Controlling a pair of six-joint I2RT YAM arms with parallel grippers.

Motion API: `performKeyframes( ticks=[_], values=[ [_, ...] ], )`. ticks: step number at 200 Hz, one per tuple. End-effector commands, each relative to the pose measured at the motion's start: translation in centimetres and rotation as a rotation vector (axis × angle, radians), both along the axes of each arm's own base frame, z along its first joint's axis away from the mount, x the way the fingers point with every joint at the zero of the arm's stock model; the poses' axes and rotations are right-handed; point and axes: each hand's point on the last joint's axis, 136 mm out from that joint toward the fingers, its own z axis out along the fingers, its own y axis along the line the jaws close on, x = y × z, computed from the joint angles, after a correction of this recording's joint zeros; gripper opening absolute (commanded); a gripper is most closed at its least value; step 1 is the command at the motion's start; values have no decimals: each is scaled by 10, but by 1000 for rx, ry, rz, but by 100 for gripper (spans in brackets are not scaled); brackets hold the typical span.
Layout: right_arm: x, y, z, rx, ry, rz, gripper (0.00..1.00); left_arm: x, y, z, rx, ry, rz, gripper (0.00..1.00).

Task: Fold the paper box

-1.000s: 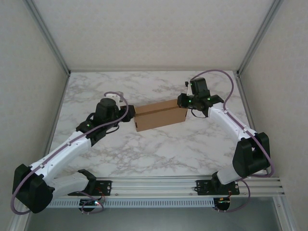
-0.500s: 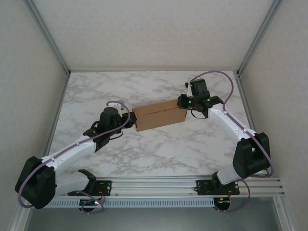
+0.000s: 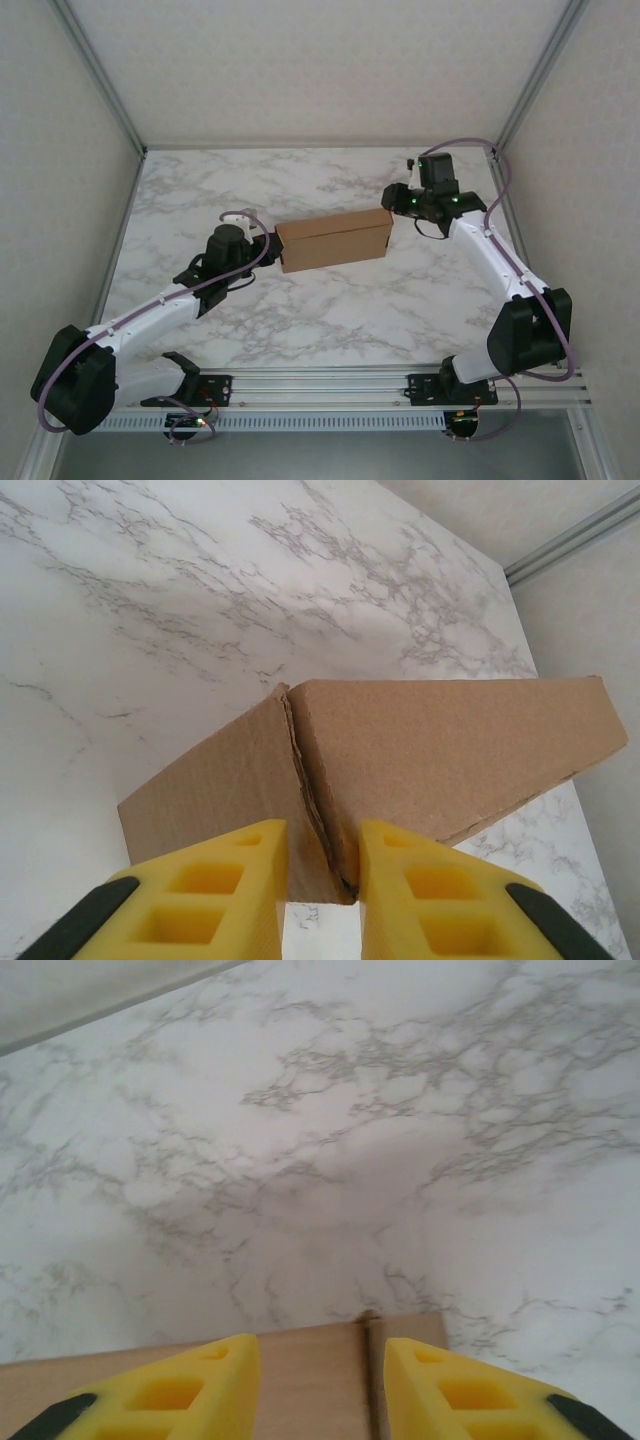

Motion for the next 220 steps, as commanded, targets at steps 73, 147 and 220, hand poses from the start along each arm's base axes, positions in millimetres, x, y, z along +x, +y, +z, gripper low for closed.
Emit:
performKeyframes(
  ticks=[73,147,220],
  values=[
    [-24,14,-70,136,205,17,34,-5,15,-40,165,111,11,27],
    [-52,14,-90,95,244,23,25,-3,3,-42,163,120,-48,24],
    [-57,0,-47,76,127,-16,41,-4,6,-46,179,131,-40,23]
  ],
)
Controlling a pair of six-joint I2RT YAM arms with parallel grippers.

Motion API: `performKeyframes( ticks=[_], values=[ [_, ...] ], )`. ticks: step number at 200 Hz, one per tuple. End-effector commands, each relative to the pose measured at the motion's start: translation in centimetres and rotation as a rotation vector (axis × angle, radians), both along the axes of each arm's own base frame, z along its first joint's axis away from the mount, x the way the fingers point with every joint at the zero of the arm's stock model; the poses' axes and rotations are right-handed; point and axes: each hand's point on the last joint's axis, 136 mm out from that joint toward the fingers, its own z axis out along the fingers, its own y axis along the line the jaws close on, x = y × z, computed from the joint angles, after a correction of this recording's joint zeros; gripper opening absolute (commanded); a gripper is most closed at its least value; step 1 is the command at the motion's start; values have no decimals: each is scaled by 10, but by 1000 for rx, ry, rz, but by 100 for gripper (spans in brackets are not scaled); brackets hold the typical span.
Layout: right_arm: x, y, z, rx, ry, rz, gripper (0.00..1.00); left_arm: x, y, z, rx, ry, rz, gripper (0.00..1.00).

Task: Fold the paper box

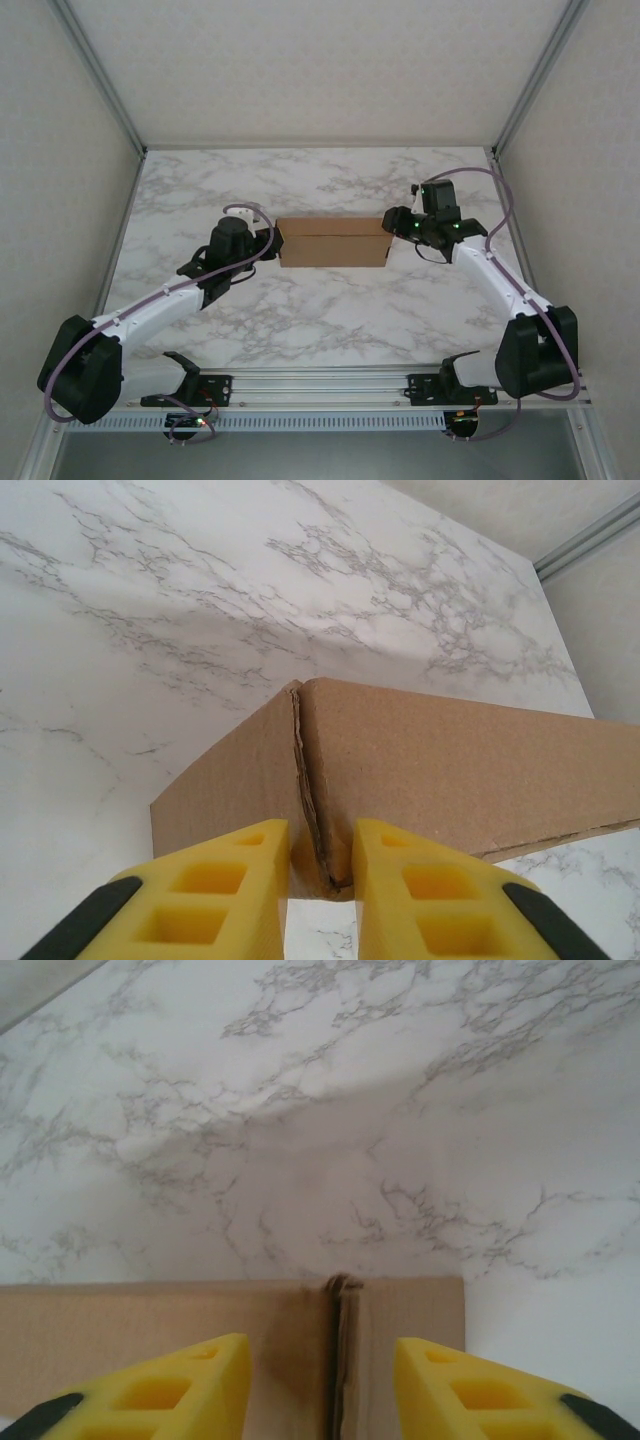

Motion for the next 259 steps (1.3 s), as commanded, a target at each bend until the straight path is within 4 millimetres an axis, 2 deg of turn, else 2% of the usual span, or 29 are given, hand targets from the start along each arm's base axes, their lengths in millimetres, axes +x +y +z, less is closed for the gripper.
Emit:
performKeyframes(
  ticks=[1,45,71,85,124,171,217,239,259],
  values=[
    [-15,0,-7,-12,50,15,41,-19,6,-46,94,153,-23,23],
    [-24,4,-26,24,99,26,32,-20,5,-47,96,157,-27,23],
    [-33,7,-41,49,126,33,19,-25,2,-48,92,159,-41,19],
    [-41,9,-44,57,117,41,16,-30,0,-44,92,150,-50,17],
    [-66,11,-41,32,62,57,14,-50,-3,-36,64,144,-62,14],
    [-102,10,-46,-25,20,69,13,-82,1,-42,20,190,-54,11],
    [-140,11,-73,-32,70,80,14,-112,6,-58,-3,272,-53,12],
    [-149,11,-82,-39,83,81,15,-122,8,-72,-22,311,-48,13],
    [-149,11,-89,-52,96,80,18,-124,11,-88,-6,329,-39,15]
  ],
)
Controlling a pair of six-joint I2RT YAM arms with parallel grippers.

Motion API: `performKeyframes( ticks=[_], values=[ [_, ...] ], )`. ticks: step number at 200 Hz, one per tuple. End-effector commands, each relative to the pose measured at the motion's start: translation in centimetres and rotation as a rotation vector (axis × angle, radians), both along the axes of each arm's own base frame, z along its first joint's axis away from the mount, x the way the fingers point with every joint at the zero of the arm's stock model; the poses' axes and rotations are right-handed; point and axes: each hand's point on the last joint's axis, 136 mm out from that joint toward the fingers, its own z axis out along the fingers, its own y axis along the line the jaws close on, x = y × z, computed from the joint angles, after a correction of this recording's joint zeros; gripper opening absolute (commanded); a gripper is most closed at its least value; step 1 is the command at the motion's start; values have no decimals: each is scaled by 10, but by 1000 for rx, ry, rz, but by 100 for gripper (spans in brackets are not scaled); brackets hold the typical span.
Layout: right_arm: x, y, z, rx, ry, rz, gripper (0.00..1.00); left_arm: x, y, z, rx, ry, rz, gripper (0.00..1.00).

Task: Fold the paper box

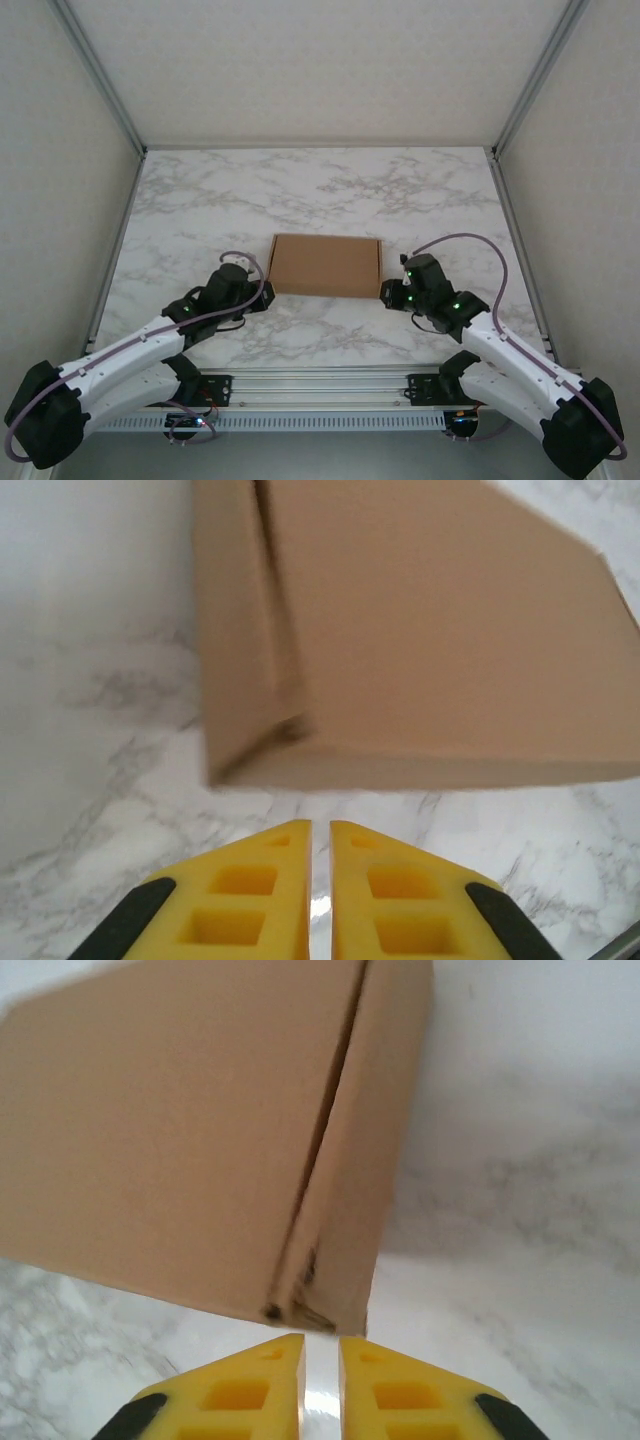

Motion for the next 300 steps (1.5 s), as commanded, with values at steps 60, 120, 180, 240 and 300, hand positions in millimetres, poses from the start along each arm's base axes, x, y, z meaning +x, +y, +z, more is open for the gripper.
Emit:
performKeyframes(
  ticks=[60,120,180,240,300],
  values=[
    [13,-1,29,-68,-73,23,49,19,7,37,57,-154,25,44],
    [76,-18,140,-195,-417,-117,99,79,60,156,291,-589,287,100],
    [147,-10,150,-466,-822,36,99,126,137,132,607,-830,327,100],
    [180,-118,21,-574,-606,-254,99,137,220,56,594,-717,579,100],
    [177,-122,-8,-356,-686,-147,99,149,207,39,494,-768,453,100]
  ],
)
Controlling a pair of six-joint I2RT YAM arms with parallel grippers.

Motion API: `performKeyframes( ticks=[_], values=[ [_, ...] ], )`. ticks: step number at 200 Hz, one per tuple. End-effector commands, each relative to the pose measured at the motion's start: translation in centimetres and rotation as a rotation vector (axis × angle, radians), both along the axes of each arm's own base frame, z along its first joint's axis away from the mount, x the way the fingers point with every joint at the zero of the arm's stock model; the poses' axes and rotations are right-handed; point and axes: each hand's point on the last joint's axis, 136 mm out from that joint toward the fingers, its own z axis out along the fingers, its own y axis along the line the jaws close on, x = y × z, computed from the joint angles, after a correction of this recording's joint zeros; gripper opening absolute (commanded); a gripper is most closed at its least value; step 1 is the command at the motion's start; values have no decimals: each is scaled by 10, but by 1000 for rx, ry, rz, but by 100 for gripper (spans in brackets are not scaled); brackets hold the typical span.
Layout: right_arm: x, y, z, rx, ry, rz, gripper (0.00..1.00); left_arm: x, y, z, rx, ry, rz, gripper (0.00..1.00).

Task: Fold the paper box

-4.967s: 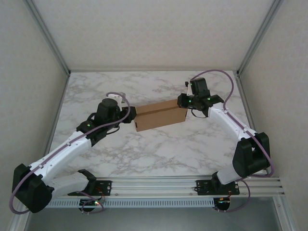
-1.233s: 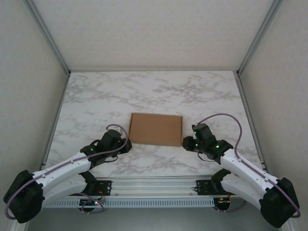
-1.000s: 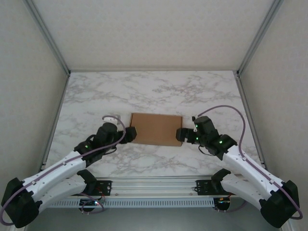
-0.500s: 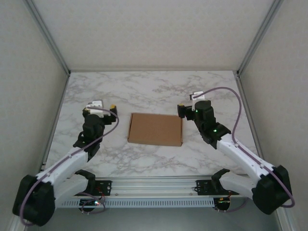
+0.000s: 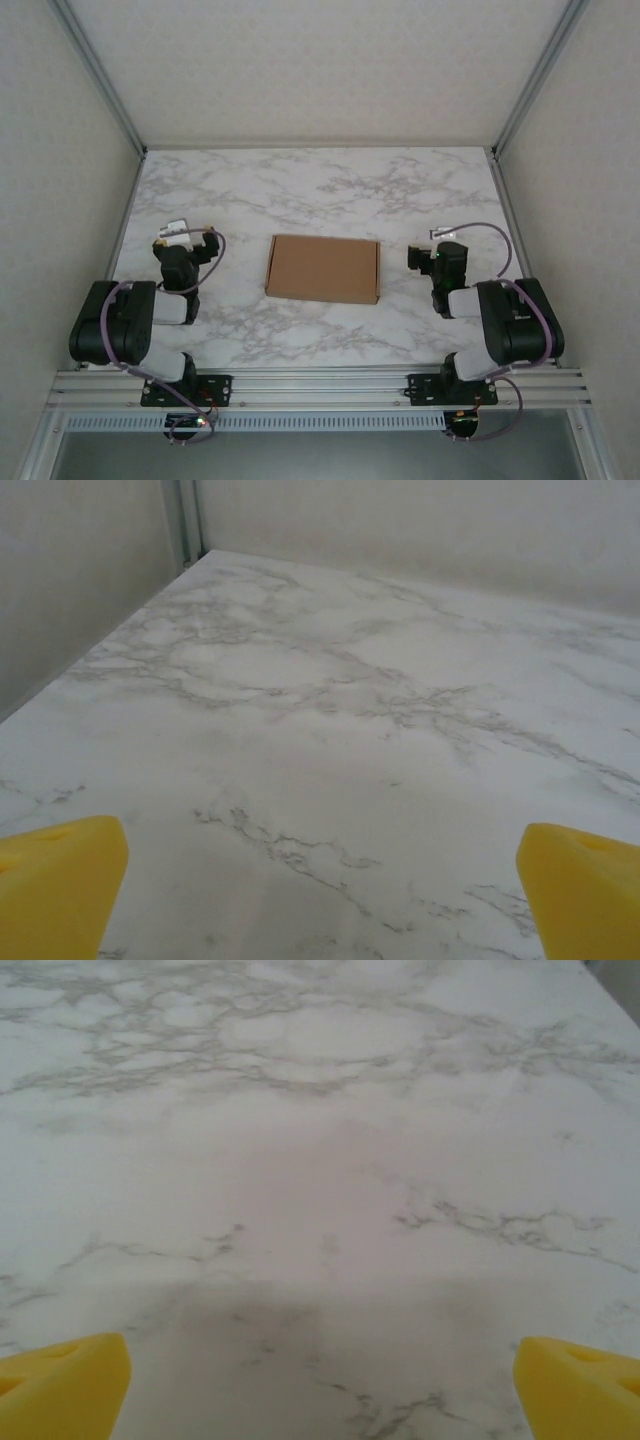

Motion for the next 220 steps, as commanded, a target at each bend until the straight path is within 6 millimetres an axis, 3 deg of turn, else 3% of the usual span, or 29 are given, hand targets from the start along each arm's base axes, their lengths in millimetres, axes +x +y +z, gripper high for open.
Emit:
performKeyframes(
  ticks=[1,7,33,220],
  values=[
    [23,24,39,98,-148,147,99,5,-15,26,-25,-132,-95,100],
    [27,28,36,103,-133,176,99,6,-8,25,-39,-125,-63,100],
    [34,8,33,112,-90,58,99,7,-5,25,-44,-122,-41,100],
    [34,9,33,109,-87,58,99,7,-5,25,-44,-124,-40,100]
  ],
)
